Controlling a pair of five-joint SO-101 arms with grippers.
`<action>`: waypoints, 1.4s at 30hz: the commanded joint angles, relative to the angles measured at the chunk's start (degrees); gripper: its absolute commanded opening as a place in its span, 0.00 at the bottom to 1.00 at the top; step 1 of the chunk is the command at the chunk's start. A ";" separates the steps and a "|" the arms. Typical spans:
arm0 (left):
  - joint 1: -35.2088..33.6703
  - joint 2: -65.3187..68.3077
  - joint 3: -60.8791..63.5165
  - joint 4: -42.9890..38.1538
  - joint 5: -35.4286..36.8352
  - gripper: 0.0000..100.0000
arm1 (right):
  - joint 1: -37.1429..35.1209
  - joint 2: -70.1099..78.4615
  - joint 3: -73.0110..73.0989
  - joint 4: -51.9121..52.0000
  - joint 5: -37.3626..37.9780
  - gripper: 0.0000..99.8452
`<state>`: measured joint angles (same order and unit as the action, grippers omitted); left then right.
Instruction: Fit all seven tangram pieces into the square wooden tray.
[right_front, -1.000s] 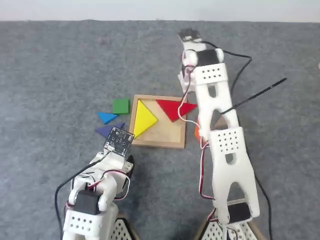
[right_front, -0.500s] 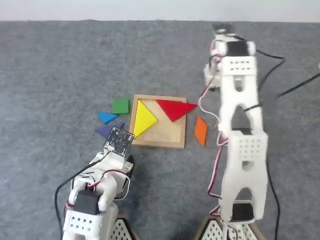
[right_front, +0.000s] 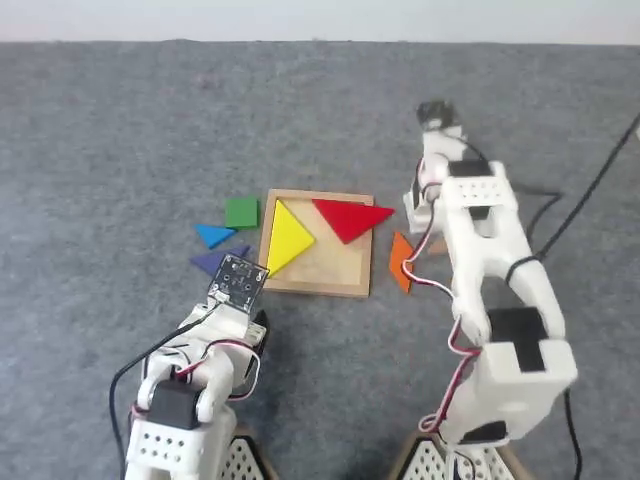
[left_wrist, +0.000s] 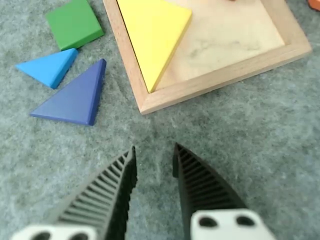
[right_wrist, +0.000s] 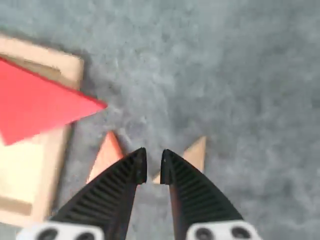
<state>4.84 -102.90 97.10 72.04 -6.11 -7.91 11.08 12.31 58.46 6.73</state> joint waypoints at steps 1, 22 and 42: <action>-0.44 -0.97 -0.66 0.18 0.53 0.12 | -0.48 -0.75 -0.79 -3.03 1.05 0.05; -0.44 -0.97 -0.66 0.18 0.53 0.12 | -1.80 19.30 -30.77 8.22 -0.62 0.05; -0.44 -0.97 -0.66 0.18 0.53 0.12 | -13.05 26.77 -38.86 10.77 -0.88 0.05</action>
<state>4.84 -102.90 97.10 72.04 -6.11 -18.81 38.59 -20.22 66.55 6.55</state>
